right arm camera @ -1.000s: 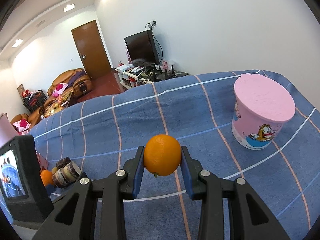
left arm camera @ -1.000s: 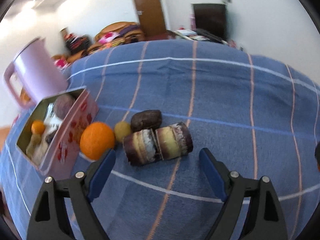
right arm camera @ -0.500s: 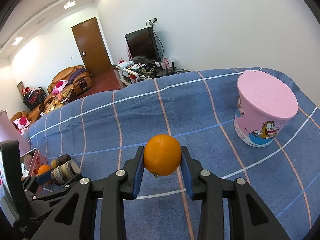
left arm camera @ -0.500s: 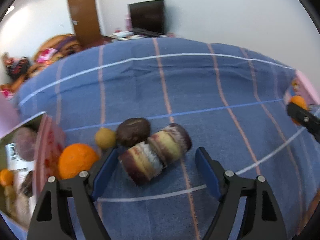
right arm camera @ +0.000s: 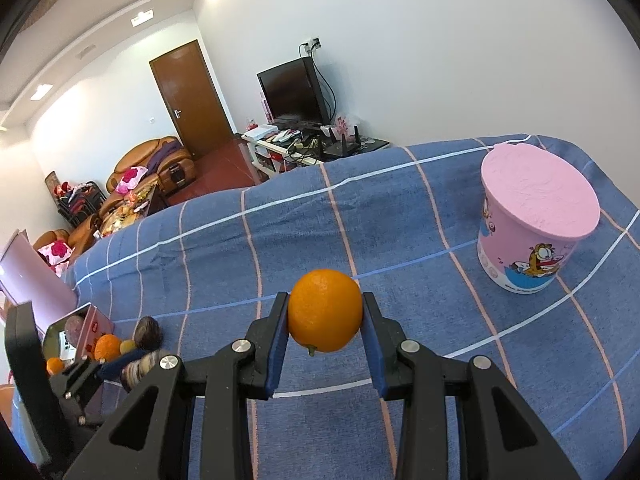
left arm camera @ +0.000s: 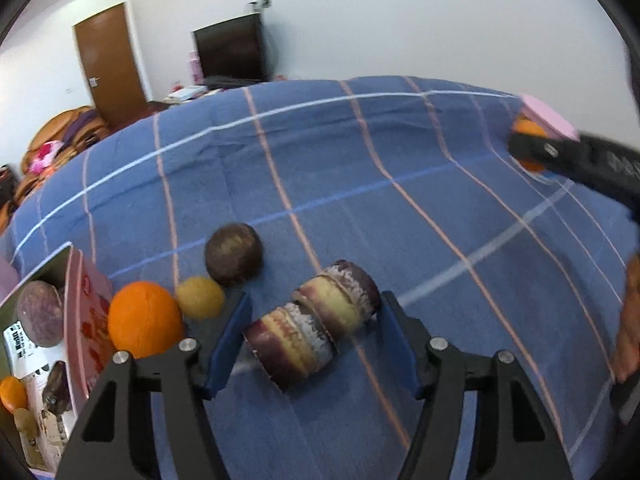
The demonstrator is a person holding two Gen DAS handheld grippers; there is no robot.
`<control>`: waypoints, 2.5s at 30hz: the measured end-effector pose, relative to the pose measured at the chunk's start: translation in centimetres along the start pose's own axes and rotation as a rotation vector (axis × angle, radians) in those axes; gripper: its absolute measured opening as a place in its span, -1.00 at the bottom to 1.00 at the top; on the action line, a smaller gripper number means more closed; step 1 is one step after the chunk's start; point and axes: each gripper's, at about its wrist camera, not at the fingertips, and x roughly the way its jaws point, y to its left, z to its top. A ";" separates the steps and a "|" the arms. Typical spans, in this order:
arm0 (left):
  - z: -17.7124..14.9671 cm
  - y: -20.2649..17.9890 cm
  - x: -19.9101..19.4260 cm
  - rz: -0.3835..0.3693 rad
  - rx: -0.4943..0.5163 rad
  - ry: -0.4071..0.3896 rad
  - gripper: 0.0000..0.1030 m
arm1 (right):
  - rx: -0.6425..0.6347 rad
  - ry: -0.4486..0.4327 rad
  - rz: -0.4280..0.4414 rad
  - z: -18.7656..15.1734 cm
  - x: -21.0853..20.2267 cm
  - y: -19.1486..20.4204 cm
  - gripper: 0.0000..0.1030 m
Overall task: Organize fruits
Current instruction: 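Grasp a striped cylindrical slice with the left tool while the right tool holds the orange, then carry the striped slice and the orange over the tin with both tools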
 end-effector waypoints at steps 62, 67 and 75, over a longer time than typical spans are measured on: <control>-6.5 9.3 -10.6 0.317 -0.140 -0.322 -0.13 | -0.233 -0.217 -0.055 -6.8 -3.7 9.7 -0.29; -6.8 10.6 -11.2 0.317 -0.176 -0.346 -0.13 | -0.237 -0.224 -0.052 -7.9 -4.2 11.8 -0.29; -7.1 11.7 -11.7 0.329 -0.187 -0.353 -0.13 | -0.273 -0.216 -0.007 -9.4 -4.3 15.9 -0.29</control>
